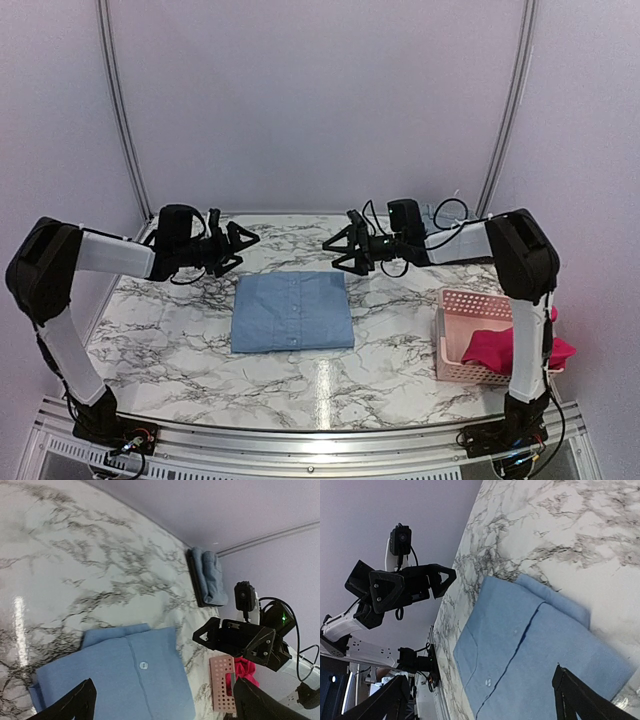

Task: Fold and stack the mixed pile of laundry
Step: Smooth out the square-folded shirt at the center of the board.

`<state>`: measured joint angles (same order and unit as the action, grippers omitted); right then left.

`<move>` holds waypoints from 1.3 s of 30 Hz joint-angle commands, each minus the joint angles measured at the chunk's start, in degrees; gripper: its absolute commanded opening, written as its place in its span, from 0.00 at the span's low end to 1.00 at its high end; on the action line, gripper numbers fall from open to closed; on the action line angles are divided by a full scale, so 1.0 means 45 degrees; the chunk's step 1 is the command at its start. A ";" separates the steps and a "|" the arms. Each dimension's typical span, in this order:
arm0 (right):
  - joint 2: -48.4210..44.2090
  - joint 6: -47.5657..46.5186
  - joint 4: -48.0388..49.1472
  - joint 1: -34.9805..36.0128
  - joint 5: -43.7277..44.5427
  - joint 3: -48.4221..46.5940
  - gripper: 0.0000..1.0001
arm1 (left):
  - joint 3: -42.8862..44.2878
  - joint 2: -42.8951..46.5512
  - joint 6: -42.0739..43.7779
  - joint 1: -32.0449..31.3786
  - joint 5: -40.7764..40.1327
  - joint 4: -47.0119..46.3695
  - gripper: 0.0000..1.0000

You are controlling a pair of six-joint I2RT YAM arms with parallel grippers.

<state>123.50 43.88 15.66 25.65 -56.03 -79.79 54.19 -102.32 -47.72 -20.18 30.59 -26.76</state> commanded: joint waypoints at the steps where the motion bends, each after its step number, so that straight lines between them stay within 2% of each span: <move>1: -0.1695 -0.0648 -0.0790 0.0775 -0.0177 0.0805 0.96 | -0.0508 0.1532 0.0834 -0.0776 0.0699 0.1225 0.99; 4: -0.2014 -0.0407 -0.0404 0.1567 -0.0239 0.1638 0.96 | -0.0795 0.1496 0.0729 -0.1635 0.0762 0.1240 0.99; 8: -0.1693 0.0493 0.1202 0.2305 -0.0175 0.2979 0.96 | -0.1109 0.0708 0.0529 -0.2190 0.0575 0.0836 0.99; 11: -0.1158 0.1012 0.2219 0.2329 -0.0061 0.3727 0.96 | -0.1359 -0.0153 0.0358 -0.2141 0.0527 0.0100 0.99; 15: -0.0440 0.0799 0.2330 0.2179 -0.0093 0.4179 0.96 | -0.1597 -0.1430 0.0373 -0.2052 0.0657 -0.0396 0.99; 22: -0.0327 0.0291 0.2161 0.1659 -0.0117 0.5241 0.96 | -0.2763 -0.1947 0.0274 -0.1289 0.0758 -0.1132 0.99; 30: -0.1577 -0.0913 0.0603 0.1217 -0.0270 0.5171 0.96 | -0.3488 -0.0821 0.0431 -0.0896 0.0789 -0.1202 0.99; 35: -0.2793 -0.1042 -0.0105 0.1335 -0.0362 0.4587 0.96 | -0.3595 0.0891 0.0418 -0.0799 0.0856 -0.1082 0.99; 39: -0.3567 -0.1625 -0.1453 0.1594 -0.0159 0.3813 0.96 | -0.3410 0.2643 0.0881 -0.0790 0.0633 0.0053 0.99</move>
<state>112.29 40.21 16.01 31.83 -58.24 -57.76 38.06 -98.15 -45.87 -24.01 34.87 -32.45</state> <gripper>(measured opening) 0.963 0.988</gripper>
